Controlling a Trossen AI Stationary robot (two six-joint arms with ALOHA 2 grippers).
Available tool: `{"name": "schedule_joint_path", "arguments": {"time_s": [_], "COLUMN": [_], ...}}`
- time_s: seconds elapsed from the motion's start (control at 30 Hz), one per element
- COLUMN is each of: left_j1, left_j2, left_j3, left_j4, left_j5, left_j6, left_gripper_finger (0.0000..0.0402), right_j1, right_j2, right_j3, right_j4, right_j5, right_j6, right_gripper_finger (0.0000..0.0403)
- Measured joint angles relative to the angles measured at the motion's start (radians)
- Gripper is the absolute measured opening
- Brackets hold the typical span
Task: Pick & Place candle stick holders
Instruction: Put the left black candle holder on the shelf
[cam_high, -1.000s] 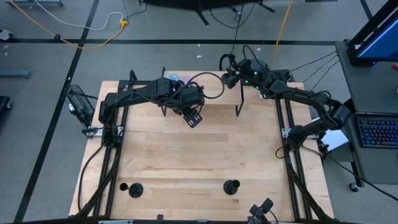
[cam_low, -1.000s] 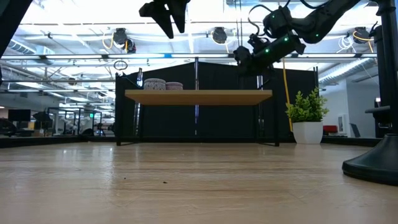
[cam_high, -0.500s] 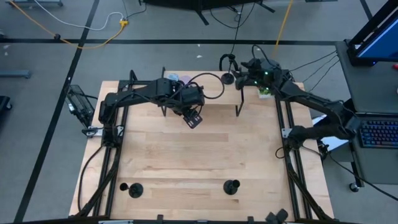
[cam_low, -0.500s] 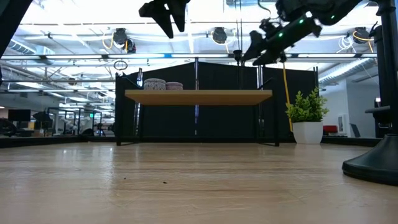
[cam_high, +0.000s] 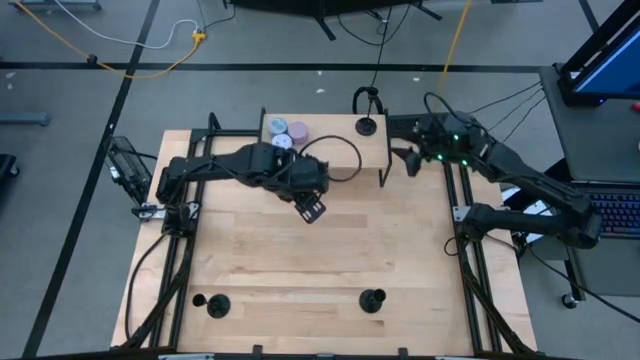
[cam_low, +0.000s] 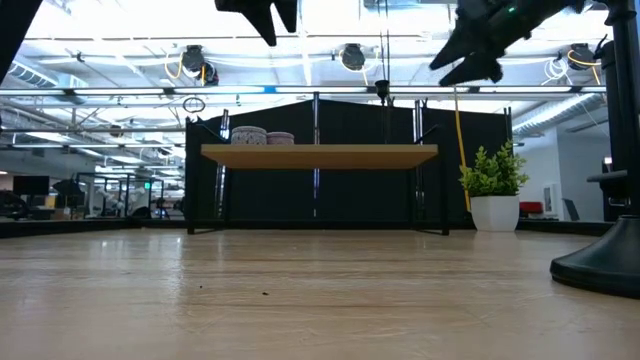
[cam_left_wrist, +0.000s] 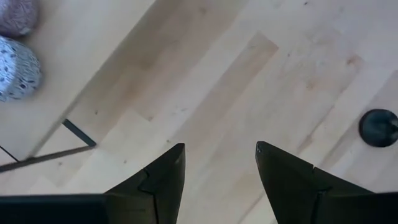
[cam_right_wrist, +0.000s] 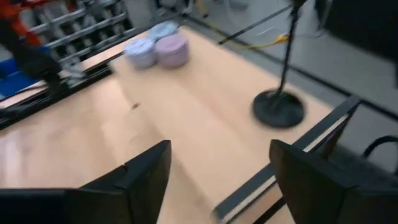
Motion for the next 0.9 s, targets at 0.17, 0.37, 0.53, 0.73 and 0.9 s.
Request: {"name": "schedule_joint_path", "arguments": {"time_s": [0.17,0.37,0.53,0.73,0.9], "left_j1": [-0.064,-0.163,-0.254,-0.358,-0.446], "left_j2": [0.0,0.0,-0.001,-0.005,-0.005], "left_j3": [0.0,0.0,0.0,0.0,0.0], "left_j4": [0.0,-0.038,-0.049,-0.05,-0.05], "left_j5": [-0.01,-0.01,0.011,0.028,0.128], "left_j6": [-0.073,-0.232,-0.43,-0.653,-0.72], "left_gripper_finger": [0.02,0.02,0.02,0.02,0.02], "right_j1": [0.07,0.126,0.154,0.176,0.19], "right_j2": [-0.083,-0.182,-0.258,-0.304,-0.316], "right_j3": [-0.019,-0.127,-0.235,-0.306,-0.319], "right_j4": [-0.065,-0.001,0.098,0.151,0.18], "right_j5": [0.0,0.001,0.0,0.0,-0.002], "right_j6": [0.04,0.089,0.128,0.17,0.17], "right_gripper_finger": [0.0195,0.0088,0.001,0.0008,0.0003]}}
